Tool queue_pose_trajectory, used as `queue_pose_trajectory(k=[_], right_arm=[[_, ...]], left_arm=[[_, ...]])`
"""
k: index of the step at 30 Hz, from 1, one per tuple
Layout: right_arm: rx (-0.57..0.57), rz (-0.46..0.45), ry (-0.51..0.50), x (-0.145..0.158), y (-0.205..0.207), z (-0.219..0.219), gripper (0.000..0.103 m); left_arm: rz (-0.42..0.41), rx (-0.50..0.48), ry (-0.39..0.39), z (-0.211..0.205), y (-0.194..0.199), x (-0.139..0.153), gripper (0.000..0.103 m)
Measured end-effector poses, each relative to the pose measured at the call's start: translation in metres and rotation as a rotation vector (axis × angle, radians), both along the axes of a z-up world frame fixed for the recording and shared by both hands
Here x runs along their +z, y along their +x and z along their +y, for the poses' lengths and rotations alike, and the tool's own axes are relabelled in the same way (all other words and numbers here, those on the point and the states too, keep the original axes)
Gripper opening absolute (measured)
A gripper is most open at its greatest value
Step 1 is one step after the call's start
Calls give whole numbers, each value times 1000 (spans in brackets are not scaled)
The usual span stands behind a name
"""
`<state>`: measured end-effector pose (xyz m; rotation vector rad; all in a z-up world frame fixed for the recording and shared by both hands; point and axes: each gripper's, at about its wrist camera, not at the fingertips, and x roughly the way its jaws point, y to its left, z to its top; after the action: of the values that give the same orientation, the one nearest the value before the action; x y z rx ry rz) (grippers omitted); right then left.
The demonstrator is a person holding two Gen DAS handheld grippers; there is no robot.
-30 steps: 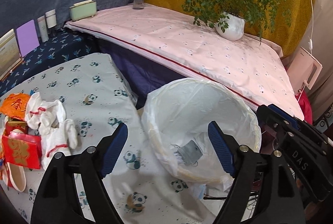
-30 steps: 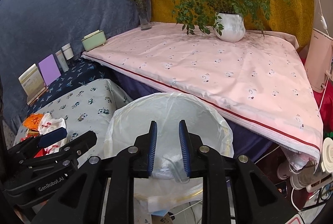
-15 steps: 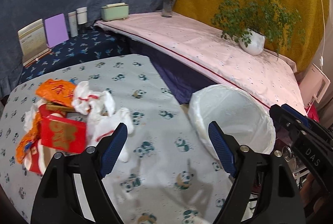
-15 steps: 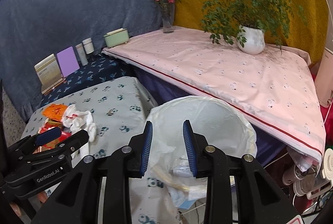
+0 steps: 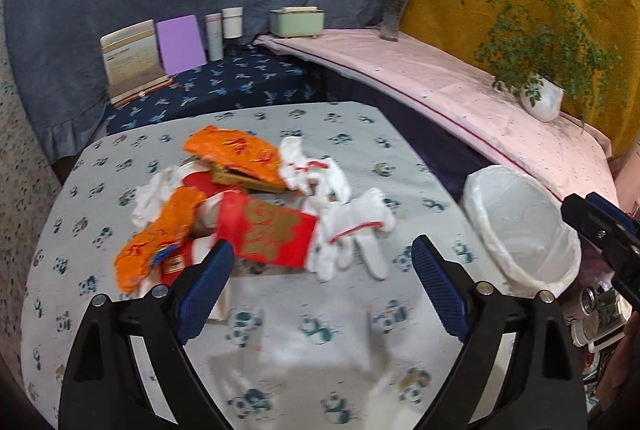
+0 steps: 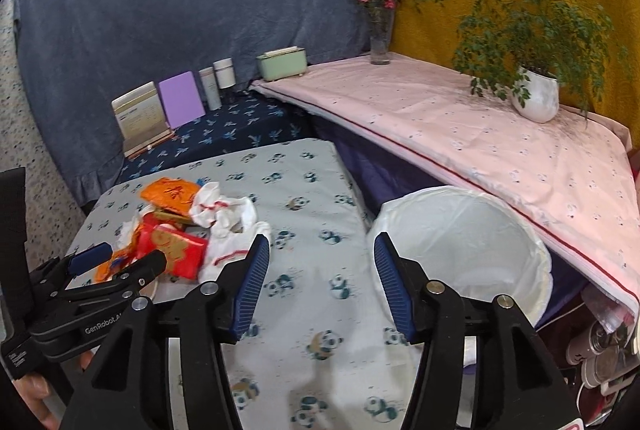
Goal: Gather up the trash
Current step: 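Move both grippers back to the trash pile on the table, then grasp the orange printed wrapper with the left gripper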
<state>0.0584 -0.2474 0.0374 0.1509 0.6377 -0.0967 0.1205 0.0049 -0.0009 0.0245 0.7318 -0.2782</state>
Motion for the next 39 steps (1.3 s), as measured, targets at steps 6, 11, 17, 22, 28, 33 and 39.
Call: queue_pose_trajectory(k=[6, 11, 17, 22, 28, 33, 39], right_arm=[[50, 26, 16, -8, 8, 34, 56], [86, 53, 23, -18, 17, 60, 56], [117, 87, 31, -31, 29, 86, 56], [140, 114, 31, -41, 39, 105, 56], [160, 141, 35, -50, 51, 123, 56], [175, 164, 37, -59, 58, 135, 56], [183, 182, 36, -68, 65, 144, 56]], left_arm=[[19, 71, 7, 46, 7, -12, 86], [30, 104, 33, 71, 14, -22, 86], [45, 123, 58, 94, 24, -35, 86], [54, 138, 68, 107, 36, -43, 86], [56, 135, 93, 113, 49, -52, 85], [71, 131, 100, 115, 59, -60, 78], [92, 110, 91, 116, 66, -67, 64]])
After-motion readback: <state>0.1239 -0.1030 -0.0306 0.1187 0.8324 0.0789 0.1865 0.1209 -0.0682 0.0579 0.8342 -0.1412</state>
